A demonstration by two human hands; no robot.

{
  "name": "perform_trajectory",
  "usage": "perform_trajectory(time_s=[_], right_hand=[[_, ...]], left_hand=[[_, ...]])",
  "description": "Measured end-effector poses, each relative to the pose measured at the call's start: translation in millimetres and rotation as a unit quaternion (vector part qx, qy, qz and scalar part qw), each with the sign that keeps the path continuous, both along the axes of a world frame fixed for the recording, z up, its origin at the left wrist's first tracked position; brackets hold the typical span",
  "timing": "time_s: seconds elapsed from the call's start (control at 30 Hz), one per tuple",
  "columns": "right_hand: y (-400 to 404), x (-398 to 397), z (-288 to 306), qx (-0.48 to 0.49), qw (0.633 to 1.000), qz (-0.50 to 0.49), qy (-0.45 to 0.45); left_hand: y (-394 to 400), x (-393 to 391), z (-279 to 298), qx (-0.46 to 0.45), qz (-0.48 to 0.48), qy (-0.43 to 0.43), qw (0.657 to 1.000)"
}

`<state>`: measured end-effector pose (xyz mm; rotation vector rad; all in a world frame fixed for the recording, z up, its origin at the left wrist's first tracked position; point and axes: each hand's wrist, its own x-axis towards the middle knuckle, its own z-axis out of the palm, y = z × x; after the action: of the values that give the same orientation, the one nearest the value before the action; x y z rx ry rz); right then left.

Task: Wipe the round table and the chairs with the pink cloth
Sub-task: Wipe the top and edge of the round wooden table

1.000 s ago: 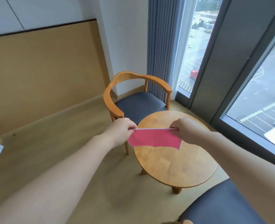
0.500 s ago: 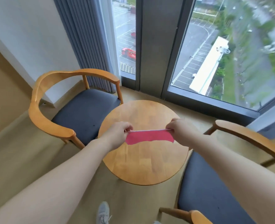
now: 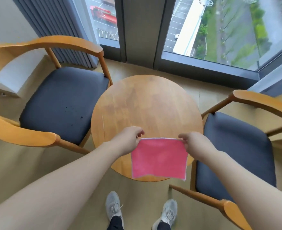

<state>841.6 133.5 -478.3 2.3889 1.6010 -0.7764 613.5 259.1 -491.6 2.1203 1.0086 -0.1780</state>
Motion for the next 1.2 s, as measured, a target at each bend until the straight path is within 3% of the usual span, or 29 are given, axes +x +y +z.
perform_trajectory(time_s=[0.13,0.27,0.47,0.63,0.87,1.2], right_hand=[[9.8,4.5,-61.3,0.024,0.999,-0.033,0.007],[-23.8,-25.2,-118.4,-0.008,0.999,0.003,0.045],[-22.7,-59.1,-174.9,0.044,0.996,0.043,0.063],[-0.8,-83.4,-221.6,0.053,0.996,0.075,-0.004],[-17.8,-111.8,-258.7,0.045,0.997,0.060,-0.035],[-55.6,-112.8,-263.0,0.094,0.989,0.107,-0.038]], left_hand=[[8.5,9.3,-58.8,0.035,0.010,0.037,0.999],[-10.1,-1.6,-113.2,0.068,0.014,0.065,0.995],[-1.2,-10.2,-164.6,0.125,0.059,0.071,0.988],[9.1,-4.5,-194.7,0.133,0.065,0.080,0.986],[4.7,-6.2,-221.3,0.157,0.057,0.076,0.983],[0.3,7.2,-240.0,0.203,0.079,0.091,0.972]])
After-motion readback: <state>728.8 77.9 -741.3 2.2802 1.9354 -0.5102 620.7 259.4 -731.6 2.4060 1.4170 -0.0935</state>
